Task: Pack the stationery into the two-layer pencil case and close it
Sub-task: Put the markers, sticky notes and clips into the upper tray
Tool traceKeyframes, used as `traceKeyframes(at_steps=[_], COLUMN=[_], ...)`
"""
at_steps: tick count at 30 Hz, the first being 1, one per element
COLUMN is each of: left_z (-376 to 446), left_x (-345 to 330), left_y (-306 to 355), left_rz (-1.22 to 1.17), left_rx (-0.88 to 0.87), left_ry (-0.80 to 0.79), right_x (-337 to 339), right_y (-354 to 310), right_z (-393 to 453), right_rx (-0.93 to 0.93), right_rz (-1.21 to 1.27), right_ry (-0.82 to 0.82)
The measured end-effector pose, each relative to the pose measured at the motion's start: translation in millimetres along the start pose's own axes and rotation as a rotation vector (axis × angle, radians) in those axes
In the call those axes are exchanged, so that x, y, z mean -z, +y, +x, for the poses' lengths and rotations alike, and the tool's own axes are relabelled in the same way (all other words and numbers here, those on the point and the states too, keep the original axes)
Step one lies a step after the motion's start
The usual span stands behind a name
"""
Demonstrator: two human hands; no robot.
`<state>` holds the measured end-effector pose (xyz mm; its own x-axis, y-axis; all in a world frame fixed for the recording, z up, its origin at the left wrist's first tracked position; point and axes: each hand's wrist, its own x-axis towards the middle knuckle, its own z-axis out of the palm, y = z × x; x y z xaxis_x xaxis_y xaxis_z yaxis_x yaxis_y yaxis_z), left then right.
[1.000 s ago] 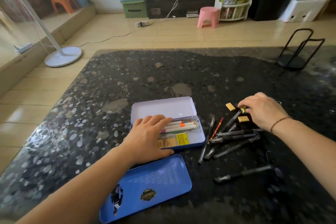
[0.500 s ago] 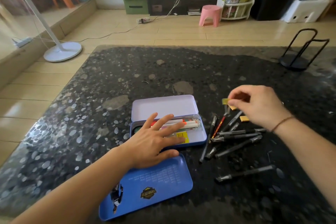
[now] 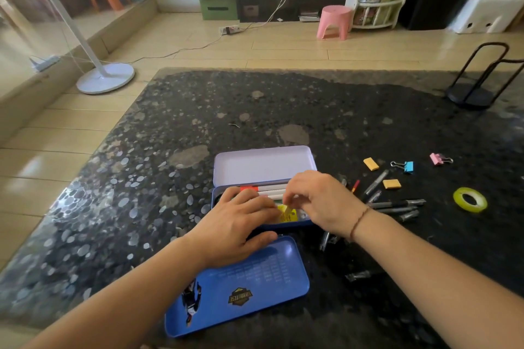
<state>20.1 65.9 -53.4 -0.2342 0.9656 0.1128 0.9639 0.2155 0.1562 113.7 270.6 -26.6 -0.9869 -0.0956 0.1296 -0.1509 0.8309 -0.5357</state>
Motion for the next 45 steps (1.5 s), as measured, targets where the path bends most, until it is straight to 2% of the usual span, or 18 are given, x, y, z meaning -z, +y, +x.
traceKeyframes(at_steps=[4,8,13,18,20,21,23,25,26,29,31,37,41,43,45], left_z=[-2,-3,-5,-5,-4,-3,0,2,2,1,0,0,2,5,8], left_x=[0,-1,-4,-6,-7,-7,-6,-3,-2,-3,-4,-5,-6,-6,-6], left_y=[2,3,5,4,5,6,8,8,8,8,8,5,7,8,9], left_rz=[-0.063,-0.052,-0.039,-0.033,-0.039,-0.049,-0.079,-0.088,-0.082,-0.057,-0.063,-0.12,-0.227,-0.26,-0.287], left_rx=[0.054,0.051,0.048,0.042,0.068,0.08,0.079,0.041,0.018,-0.014,0.0,0.026,0.114,0.162,0.201], left_ry=[0.089,0.111,0.114,0.132,0.154,0.167,0.173,0.132,0.107,0.08,0.1,0.128,0.171,0.205,0.232], right_x=[-15,-13,-14,-23,-20,-15,3,29,44,74,78,75,78,76,63], right_y=[-4,1,-2,-3,-4,-3,9,35,51,95,112,140,130,102,59], right_z=[1,-8,-17,-24,-26,-27,-32,-39,-43,-60,-68,-75,-76,-70,-57], right_rx=[-0.04,-0.062,0.042,0.069,0.108,0.108,0.01,-0.214,-0.369,-0.828,-0.944,-0.824,-0.767,-0.57,-0.297], right_rz=[0.029,-0.001,-0.088,-0.094,-0.111,-0.096,-0.06,-0.137,-0.215,-0.374,-0.374,-0.331,-0.379,-0.341,-0.201], right_ry=[-0.077,0.088,-0.047,-0.087,-0.061,0.002,0.234,0.442,0.462,0.289,0.258,0.222,0.391,0.503,0.43])
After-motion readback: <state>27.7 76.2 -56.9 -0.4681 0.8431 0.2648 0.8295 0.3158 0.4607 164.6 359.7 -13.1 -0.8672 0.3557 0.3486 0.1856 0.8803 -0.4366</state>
